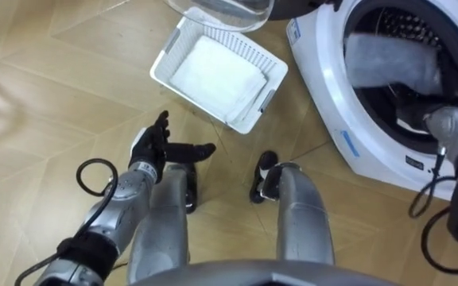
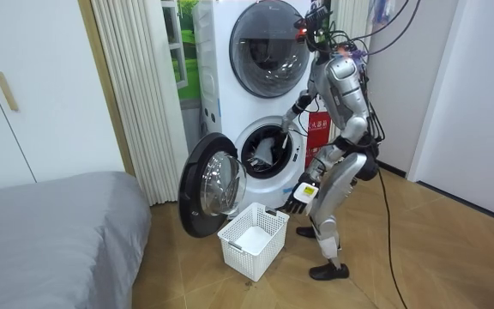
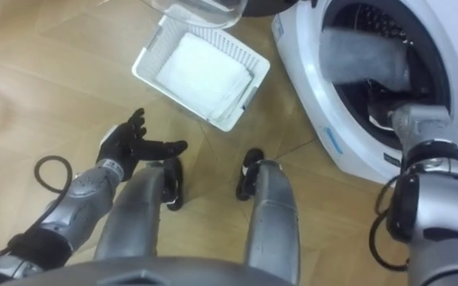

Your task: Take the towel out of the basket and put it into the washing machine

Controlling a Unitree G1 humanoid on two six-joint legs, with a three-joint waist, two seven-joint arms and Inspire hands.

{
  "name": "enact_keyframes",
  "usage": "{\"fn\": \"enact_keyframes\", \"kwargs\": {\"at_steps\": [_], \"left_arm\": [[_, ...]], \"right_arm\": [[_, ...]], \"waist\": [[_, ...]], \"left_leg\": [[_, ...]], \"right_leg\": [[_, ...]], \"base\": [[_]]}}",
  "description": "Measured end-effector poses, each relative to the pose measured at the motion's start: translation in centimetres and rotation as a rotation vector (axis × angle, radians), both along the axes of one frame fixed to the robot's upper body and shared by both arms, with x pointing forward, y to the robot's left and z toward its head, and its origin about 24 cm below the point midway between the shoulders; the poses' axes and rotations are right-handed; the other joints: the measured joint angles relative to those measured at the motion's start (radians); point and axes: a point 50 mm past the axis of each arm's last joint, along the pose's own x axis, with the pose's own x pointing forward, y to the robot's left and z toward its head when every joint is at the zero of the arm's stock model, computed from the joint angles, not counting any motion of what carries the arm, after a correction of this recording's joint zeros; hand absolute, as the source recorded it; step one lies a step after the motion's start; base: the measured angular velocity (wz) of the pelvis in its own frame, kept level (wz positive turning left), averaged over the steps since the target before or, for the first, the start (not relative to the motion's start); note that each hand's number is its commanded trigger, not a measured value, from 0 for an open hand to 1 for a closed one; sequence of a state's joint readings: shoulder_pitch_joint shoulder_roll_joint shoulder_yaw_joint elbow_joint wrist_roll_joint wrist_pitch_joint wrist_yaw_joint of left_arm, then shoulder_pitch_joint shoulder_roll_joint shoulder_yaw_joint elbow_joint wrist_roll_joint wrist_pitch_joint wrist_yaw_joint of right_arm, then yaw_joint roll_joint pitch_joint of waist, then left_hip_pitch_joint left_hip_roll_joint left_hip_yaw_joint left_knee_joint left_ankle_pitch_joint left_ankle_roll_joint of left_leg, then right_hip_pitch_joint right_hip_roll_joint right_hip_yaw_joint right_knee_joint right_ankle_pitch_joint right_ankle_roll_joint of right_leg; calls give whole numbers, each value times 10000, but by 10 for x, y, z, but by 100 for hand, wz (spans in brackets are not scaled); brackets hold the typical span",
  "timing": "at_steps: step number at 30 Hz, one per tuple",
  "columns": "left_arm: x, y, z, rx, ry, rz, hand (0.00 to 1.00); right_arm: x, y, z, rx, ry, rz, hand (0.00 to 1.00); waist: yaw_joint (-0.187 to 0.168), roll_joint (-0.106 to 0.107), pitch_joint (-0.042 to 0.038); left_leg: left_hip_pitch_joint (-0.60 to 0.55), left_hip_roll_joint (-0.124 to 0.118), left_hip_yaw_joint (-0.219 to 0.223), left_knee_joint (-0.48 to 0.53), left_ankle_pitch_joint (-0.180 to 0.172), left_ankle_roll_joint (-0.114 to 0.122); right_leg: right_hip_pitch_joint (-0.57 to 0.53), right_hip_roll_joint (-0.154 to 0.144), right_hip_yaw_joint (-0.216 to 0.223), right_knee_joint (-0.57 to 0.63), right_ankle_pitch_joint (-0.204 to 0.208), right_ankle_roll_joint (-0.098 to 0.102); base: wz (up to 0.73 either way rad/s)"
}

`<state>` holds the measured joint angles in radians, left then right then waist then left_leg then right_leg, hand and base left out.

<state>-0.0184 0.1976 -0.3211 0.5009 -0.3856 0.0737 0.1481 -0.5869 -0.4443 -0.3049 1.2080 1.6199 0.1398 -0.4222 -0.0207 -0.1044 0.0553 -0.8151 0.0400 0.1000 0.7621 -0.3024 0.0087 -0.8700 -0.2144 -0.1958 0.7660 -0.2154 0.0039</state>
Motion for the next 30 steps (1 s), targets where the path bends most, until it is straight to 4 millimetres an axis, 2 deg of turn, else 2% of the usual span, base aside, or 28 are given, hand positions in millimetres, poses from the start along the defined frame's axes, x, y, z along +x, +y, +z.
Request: {"fn": "enact_keyframes", "kwargs": {"at_steps": [5, 10, 16, 19, 21, 23, 27, 30], "left_arm": [[2, 4, 3, 84, -348, 30, 0], [2, 5, 3, 99, -414, -21, 0], [5, 3, 6, 17, -665, -291, 0], [8, 2, 8, 20, -774, -427, 0], [7, 1, 7, -23, -779, -443, 0], [8, -1, 7, -94, -789, -469, 0], [9, -2, 6, -73, -752, -711, 0], [7, 0, 1, 278, -599, -929, 0]], "right_arm": [[0, -3, 3, 585, 344, -798, 0], [-4, -7, 2, 732, 723, -1489, 0], [-9, -11, 1, 695, 1219, -2055, 0], [-12, -14, 1, 617, 1485, -2531, 0], [-12, -15, 3, 591, 1551, -2734, 0], [-13, -16, 4, 684, 1537, -2981, 0], [-22, -20, -2, 984, 1554, -3639, 0], [-29, -21, -8, 949, 1742, -3776, 0]], "waist": [[-305, -81, 2], [-275, -147, -7], [-144, -126, -16], [56, -44, -31], [93, 121, -43], [174, 215, -94], [470, 296, -103], [559, 363, -115]], "left_leg": [[-20, 13, 670, 20, 74, 300], [-25, 22, 872, -15, 20, 437], [-103, 116, 900, 12, 8, 456], [-66, 173, 966, 3, 8, 456], [58, 181, 972, -79, 8, 456], [139, 177, 1028, -204, 16, 465], [589, 160, 1072, -601, 107, 435], [839, 154, 1031, -822, 136, 412]], "right_leg": [[-47, -329, -2, 174, -123, 157], [-44, -455, -26, 206, -141, 237], [1, -448, -186, 128, -140, 250], [22, -412, -201, 74, -116, 224], [157, -408, -242, 9, -115, 225], [194, -415, -225, -51, -88, 224], [592, -333, -180, -370, -39, 251], [894, -271, -253, -623, -13, 281]], "base": [[17], [5], [2], [-3], [0], [-4], [-3], [0]]}}
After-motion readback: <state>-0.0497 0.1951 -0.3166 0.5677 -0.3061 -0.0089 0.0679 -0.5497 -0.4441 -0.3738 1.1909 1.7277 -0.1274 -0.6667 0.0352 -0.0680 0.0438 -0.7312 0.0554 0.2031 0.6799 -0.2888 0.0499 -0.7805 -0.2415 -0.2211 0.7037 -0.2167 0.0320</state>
